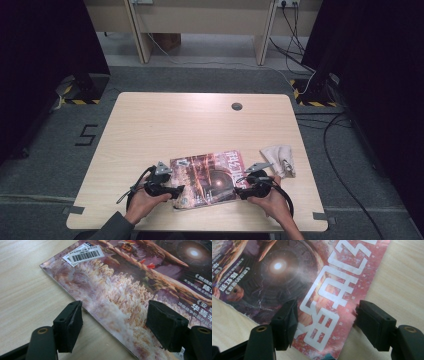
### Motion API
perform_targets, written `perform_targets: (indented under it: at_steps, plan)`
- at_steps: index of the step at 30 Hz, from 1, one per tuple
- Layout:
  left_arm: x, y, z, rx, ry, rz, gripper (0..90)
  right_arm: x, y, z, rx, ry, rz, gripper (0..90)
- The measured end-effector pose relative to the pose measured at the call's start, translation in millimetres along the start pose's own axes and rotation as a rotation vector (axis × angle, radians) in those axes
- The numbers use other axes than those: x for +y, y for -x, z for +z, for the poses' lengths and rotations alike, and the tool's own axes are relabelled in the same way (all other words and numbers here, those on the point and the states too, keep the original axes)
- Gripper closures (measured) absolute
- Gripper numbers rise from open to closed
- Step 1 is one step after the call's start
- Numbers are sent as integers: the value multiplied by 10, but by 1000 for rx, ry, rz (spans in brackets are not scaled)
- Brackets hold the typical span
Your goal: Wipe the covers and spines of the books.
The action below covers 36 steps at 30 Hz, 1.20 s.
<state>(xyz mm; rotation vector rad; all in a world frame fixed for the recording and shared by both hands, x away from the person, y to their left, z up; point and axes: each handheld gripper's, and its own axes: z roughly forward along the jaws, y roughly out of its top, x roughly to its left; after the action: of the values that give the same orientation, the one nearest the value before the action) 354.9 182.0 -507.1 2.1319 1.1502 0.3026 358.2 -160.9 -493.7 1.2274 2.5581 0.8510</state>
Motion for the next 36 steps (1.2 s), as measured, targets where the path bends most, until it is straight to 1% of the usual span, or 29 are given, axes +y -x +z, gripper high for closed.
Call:
perform_targets:
  at_steps: [2,3,4,6,9,11,13,15,17,19,20,22,25,27,30,31,32,35,36]
  plan:
    - [15,-30,2,19,4,8,277,-12,-27,-7,2,-3,-5,331]
    - [20,-35,8,22,6,6,277,-19,-44,-14,7,-7,-4,330]
    - [30,-40,8,36,6,12,278,-26,-55,-16,8,-7,-12,327]
    - [55,-56,10,66,6,37,278,-43,-94,-25,18,-12,-11,326]
    - [96,-99,27,107,10,54,278,-64,-152,-31,33,-11,-33,326]
    - [126,-137,45,127,13,54,278,-77,-201,-35,39,-10,-39,325]
    - [153,-176,63,137,15,45,277,-86,-242,-32,47,-7,-44,328]
    - [173,-209,82,142,16,32,268,-82,-250,-37,51,-9,-47,365]
    - [171,-227,89,135,25,22,265,-64,-237,-43,45,-3,-51,393]
    - [159,-222,78,126,29,1,286,-16,-196,-48,19,17,-68,379]
    - [151,-212,69,120,35,-2,298,17,-170,-49,0,36,-70,373]
    - [134,-176,32,106,55,-6,269,93,-94,-42,-11,56,-65,366]
    - [81,-90,-54,95,78,9,238,206,33,-3,-12,109,-41,340]
    - [16,-20,-107,82,77,26,218,283,117,36,-4,131,-31,312]
    - [-82,77,-157,54,68,50,196,408,214,118,-6,139,-32,290]
    - [-110,101,-169,52,77,59,190,447,247,154,4,143,-40,273]
    - [-136,128,-165,31,81,55,179,490,272,188,11,137,-30,274]
    - [-191,179,-144,26,50,88,169,608,350,303,-10,138,-17,275]
    - [-198,186,-130,29,45,95,168,645,367,344,-9,133,-10,275]
